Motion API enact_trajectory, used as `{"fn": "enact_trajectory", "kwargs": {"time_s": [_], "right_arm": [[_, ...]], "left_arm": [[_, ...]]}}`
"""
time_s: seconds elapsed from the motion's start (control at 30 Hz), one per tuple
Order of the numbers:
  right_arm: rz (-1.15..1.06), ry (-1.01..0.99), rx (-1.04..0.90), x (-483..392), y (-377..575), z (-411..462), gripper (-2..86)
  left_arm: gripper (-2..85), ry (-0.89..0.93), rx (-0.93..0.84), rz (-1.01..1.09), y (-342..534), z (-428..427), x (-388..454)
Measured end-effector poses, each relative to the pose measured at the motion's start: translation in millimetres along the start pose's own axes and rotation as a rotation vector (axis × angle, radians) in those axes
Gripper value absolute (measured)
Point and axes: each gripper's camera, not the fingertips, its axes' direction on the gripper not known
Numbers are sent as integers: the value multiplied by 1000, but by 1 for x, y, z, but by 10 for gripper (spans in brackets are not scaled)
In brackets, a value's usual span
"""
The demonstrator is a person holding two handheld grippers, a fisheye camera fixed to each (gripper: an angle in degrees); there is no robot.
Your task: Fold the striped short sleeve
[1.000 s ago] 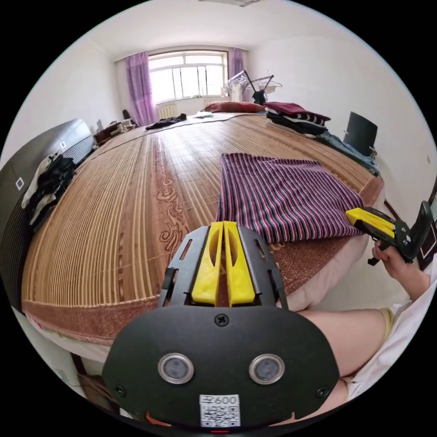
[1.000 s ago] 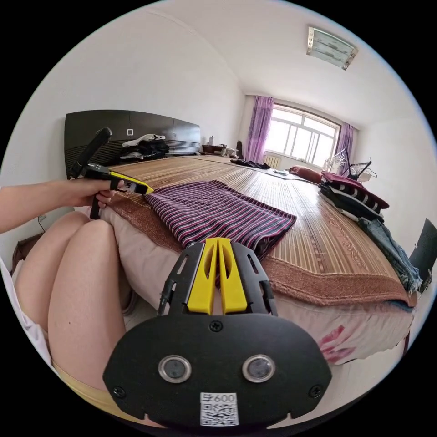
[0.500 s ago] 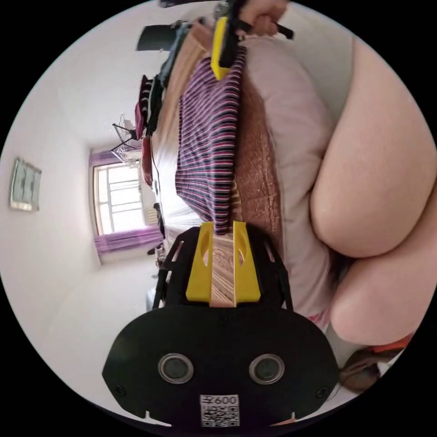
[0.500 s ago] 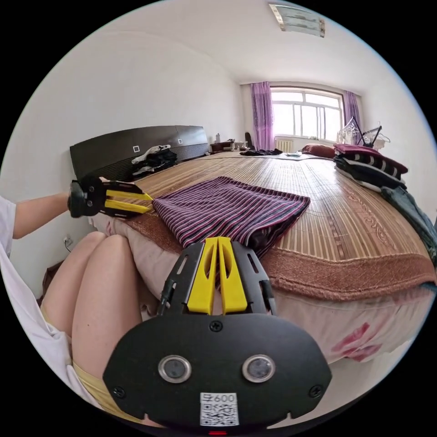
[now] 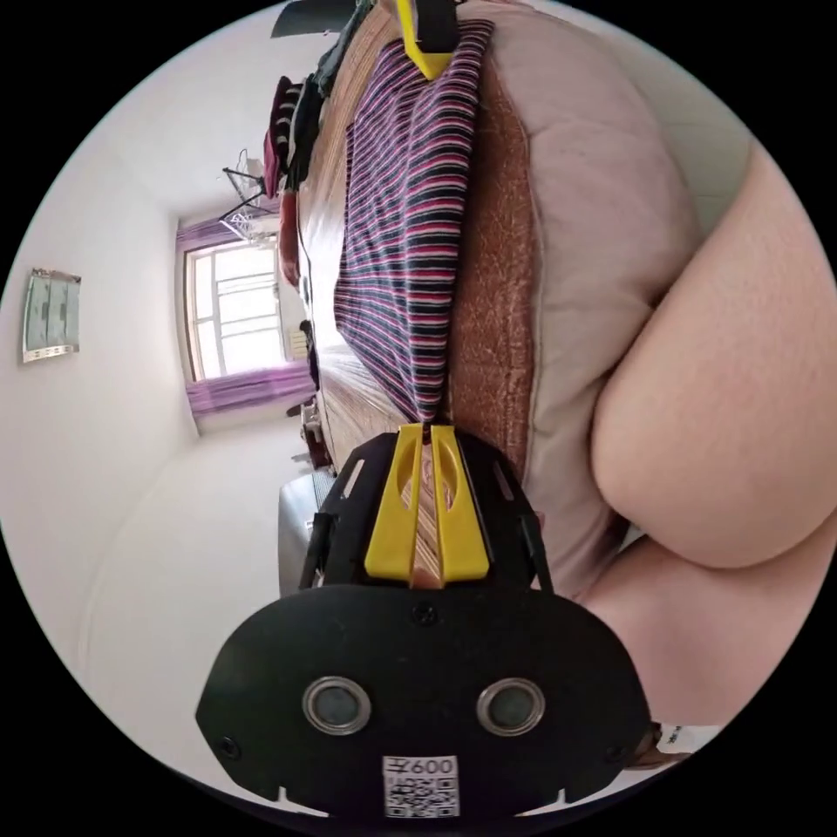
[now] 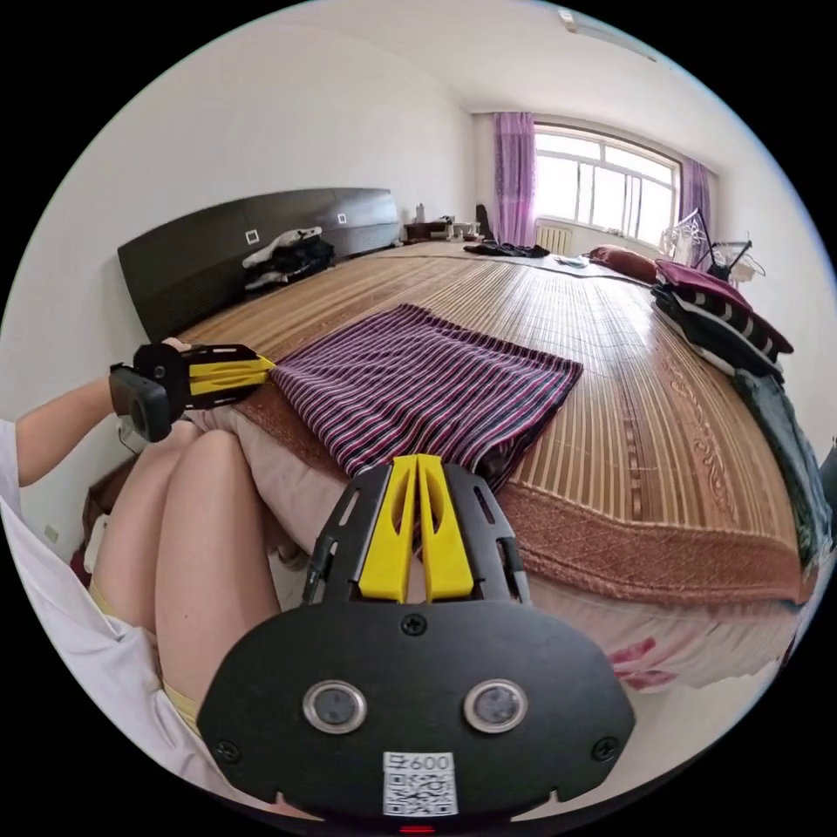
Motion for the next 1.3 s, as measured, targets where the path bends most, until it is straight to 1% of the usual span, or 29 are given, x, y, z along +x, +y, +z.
{"fn": "enact_trajectory", "kwargs": {"time_s": [0.1, 0.13, 0.2, 0.23, 0.3, 0.33, 0.4, 0.47, 0.5, 0.57, 0.63, 0.67, 0.7, 0.77, 0.87, 0.97, 1.03, 1.1, 1.23, 1.3], "right_arm": [[-46, 5, -17, -5, 32, -1, -4], [-72, 9, -3, -12, 40, -4, -3], [-266, -11, 120, -58, 79, -20, 8], [-325, -16, 147, -73, 90, -22, 19], [-473, -17, 227, -130, 129, -20, 61], [-501, -29, 228, -143, 136, -16, 71], [-635, -64, 181, -186, 163, 17, 87], [-674, 2, 181, -206, 183, 46, 94], [-677, 28, 203, -213, 196, 58, 96], [-688, 19, 234, -220, 215, 69, 89], [-664, -9, 267, -218, 232, 76, 69], [-662, 11, 273, -217, 243, 81, 42], [-671, 25, 268, -214, 254, 87, 22], [-688, -14, 227, -207, 269, 97, 5], [-664, -66, 218, -187, 291, 109, -5], [-630, -90, 210, -171, 309, 122, -7], [-632, -88, 208, -167, 321, 132, -8], [-652, -76, 202, -166, 339, 147, -8], [-662, -57, 220, -163, 366, 169, -8], [-665, -56, 222, -161, 382, 187, -8]], "left_arm": [[21, -35, -32, 84, 18, 10, 23], [22, -21, -31, 77, 28, 14, 25], [23, 2, -21, -15, 44, 19, 23], [22, 10, -7, -61, 56, 21, 23], [22, 15, -7, -68, 70, 25, 28], [22, 9, -14, -48, 78, 29, 33], [23, 4, -22, -39, 88, 35, 38], [23, 34, -17, -88, 99, 41, 35], [23, 67, -9, -126, 108, 44, 31], [24, 97, 7, -180, 122, 49, 26], [25, 123, 15, -202, 138, 59, 27], [26, 125, 13, -206, 141, 62, 28], [27, 127, 15, -210, 148, 69, 32], [29, 114, 44, -221, 158, 75, 39], [36, 88, 47, -194, 167, 86, 59], [53, 0, 21, -155, 169, 93, 84], [95, -41, -13, -172, 169, 99, 101], [107, -63, -30, -177, 170, 103, 115], [121, -176, 8, -150, 164, 107, 136], [116, -181, 35, -120, 157, 112, 142]]}}
